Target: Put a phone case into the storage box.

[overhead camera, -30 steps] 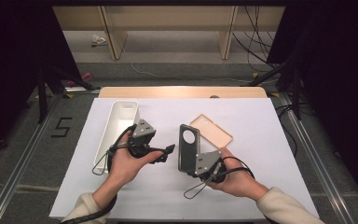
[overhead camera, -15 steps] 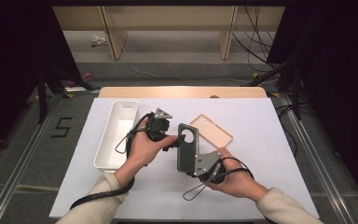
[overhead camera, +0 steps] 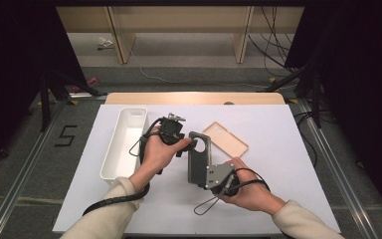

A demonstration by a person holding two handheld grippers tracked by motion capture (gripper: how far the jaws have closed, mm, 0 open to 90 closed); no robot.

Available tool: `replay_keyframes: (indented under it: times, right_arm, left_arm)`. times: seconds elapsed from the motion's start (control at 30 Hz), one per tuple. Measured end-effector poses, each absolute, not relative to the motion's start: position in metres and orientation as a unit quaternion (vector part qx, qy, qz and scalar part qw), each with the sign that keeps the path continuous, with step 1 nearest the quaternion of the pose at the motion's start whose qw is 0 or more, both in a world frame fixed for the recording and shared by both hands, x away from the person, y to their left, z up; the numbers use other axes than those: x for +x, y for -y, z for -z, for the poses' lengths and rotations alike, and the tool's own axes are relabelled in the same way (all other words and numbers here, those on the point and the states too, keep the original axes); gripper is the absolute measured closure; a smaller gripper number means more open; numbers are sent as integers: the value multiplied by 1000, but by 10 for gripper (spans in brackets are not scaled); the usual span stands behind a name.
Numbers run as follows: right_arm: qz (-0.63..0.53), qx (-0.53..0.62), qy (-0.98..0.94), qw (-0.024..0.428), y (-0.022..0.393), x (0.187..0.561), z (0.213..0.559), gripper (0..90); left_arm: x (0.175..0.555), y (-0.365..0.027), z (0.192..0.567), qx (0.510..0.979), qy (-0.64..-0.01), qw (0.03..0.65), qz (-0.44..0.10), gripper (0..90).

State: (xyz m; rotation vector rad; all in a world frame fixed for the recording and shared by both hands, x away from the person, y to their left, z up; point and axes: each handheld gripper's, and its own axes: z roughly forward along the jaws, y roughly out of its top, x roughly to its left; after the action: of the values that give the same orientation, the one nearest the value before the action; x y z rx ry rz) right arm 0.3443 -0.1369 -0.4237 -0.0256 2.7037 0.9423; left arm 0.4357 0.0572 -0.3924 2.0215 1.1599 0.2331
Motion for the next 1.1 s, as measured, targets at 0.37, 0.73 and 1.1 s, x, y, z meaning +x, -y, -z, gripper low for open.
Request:
replay_keyframes:
  times: [0.37,0.73,1.1]
  right_arm:
    - [-322,-15,-936,141,135,343,424,897]
    - [-312,-25,-939,143,131,341,428,897]
    - [-304,-28,-942,139,128,341,430,898]
  left_arm:
    - [439,-59,397,784,-475,393,-70,598]
    - [437,-59,397,775,-480,408,-46,704]
    - [432,-57,389,758,-486,435,-25,774]
